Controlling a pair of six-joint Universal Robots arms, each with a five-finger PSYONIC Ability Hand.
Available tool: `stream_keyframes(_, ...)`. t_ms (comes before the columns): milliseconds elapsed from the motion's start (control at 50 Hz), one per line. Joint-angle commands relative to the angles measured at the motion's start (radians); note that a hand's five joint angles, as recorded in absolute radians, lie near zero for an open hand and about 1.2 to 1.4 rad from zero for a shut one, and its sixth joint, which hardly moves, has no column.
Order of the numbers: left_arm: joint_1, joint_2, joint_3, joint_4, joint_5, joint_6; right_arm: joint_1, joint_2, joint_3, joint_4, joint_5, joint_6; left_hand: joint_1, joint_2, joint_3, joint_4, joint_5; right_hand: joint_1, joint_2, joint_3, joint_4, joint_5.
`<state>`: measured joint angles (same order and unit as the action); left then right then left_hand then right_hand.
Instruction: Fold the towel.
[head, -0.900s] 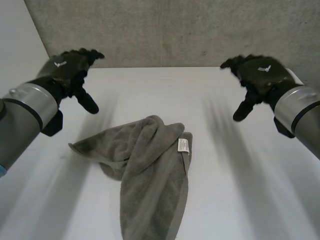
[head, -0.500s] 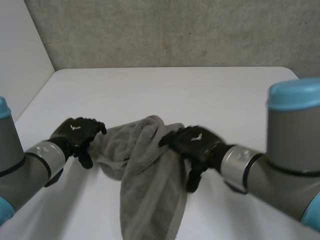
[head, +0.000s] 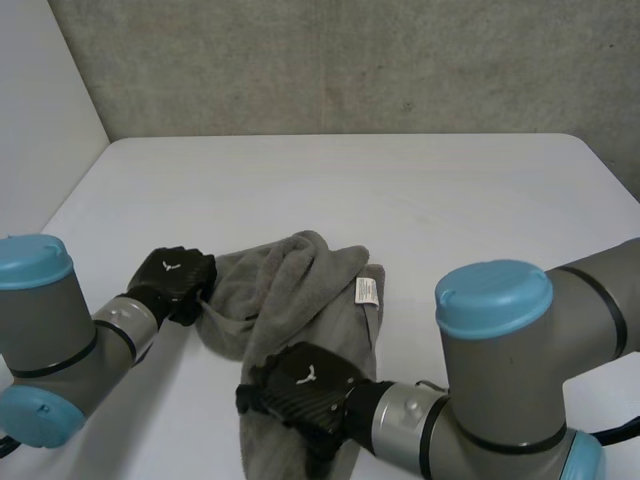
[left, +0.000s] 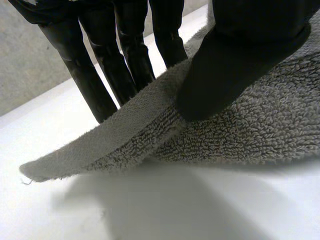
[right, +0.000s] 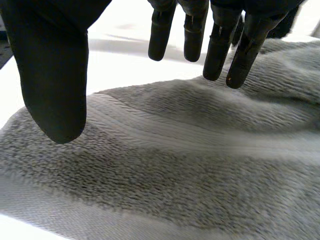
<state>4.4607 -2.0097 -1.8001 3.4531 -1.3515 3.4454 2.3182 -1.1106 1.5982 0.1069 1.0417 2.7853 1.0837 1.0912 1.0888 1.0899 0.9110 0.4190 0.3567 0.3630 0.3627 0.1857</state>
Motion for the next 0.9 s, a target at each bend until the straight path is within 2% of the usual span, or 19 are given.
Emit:
stream_keyframes(20,0.000,-0.006,0.011,0.012,-0.001,0.000,0.046,0.014,0.017,-0.047,-0.006,-0.076,0.313,0.305,0.308,0.306,0.311,0.009,0.072,0.066,0.066,0.068)
stream_keyframes(240,0.005,0.017,0.034,0.009,-0.011,-0.006,0.072,0.089,0.008,-0.101,0.001,-0.150,0.313,0.305,0.308,0.306,0.311,0.174,0.236,0.230,0.230,0.233)
stream_keyframes(340,0.005,0.028,0.041,0.003,-0.011,-0.011,0.070,0.095,0.022,-0.180,0.000,-0.153,0.313,0.305,0.308,0.306,0.311,0.484,0.547,0.540,0.541,0.543)
stream_keyframes(400,0.005,0.029,0.041,0.003,-0.011,-0.011,0.070,0.095,0.025,-0.196,-0.002,-0.155,0.313,0.305,0.308,0.306,0.311,0.556,0.618,0.612,0.612,0.614)
stream_keyframes(440,0.005,0.032,0.041,0.003,-0.011,-0.012,0.070,0.095,0.028,-0.208,-0.005,-0.155,0.313,0.305,0.308,0.306,0.311,0.751,0.813,0.807,0.807,0.810)
stream_keyframes(460,0.005,0.032,0.041,0.003,-0.011,-0.012,0.070,0.095,0.028,-0.208,-0.005,-0.155,0.313,0.305,0.308,0.306,0.311,0.752,0.815,0.808,0.809,0.811)
stream_keyframes(480,0.005,0.034,0.042,0.001,-0.011,-0.012,0.067,0.095,0.031,-0.211,-0.005,-0.155,0.313,0.305,0.308,0.306,0.311,0.975,1.037,1.031,1.031,1.034)
stream_keyframes(620,0.006,0.055,0.042,0.000,-0.011,-0.014,0.052,0.057,0.031,-0.248,0.004,-0.130,0.313,0.305,0.308,0.306,0.311,0.977,1.040,1.033,1.034,1.036)
stream_keyframes(680,0.008,0.075,0.045,0.000,-0.011,-0.015,0.001,0.025,0.023,-0.245,0.015,-0.125,0.313,0.305,0.308,0.306,0.311,0.977,1.040,1.033,1.034,1.036)
stream_keyframes(740,0.012,0.094,0.051,-0.002,-0.011,-0.015,-0.051,-0.009,0.012,-0.239,0.049,-0.116,0.313,0.305,0.308,0.306,0.311,0.977,1.040,1.033,1.034,1.036)
stream_keyframes(760,0.017,0.106,0.054,-0.002,-0.011,-0.015,-0.068,-0.026,0.000,-0.233,0.105,-0.118,0.313,0.305,0.308,0.306,0.311,0.977,1.040,1.033,1.034,1.036)
stream_keyframes(780,0.017,0.106,0.054,-0.002,-0.011,-0.015,-0.068,-0.026,0.000,-0.233,0.106,-0.118,0.313,0.305,0.308,0.306,0.311,0.977,1.040,1.033,1.034,1.036)
stream_keyframes(820,0.025,0.129,0.056,-0.002,-0.009,-0.017,-0.095,-0.051,-0.029,-0.204,0.234,-0.131,0.313,0.305,0.308,0.306,0.311,0.977,1.040,1.033,1.034,1.036)
stream_keyframes(860,0.025,0.134,0.056,-0.002,-0.009,-0.017,-0.095,-0.055,-0.034,-0.187,0.266,-0.139,0.313,0.305,0.308,0.306,0.311,0.977,1.040,1.033,1.034,1.036)
stream_keyframes(900,0.025,0.134,0.056,-0.002,-0.009,-0.017,-0.089,-0.054,-0.034,-0.176,0.261,-0.147,0.313,0.305,0.308,0.306,0.311,0.977,1.040,1.033,1.034,1.036)
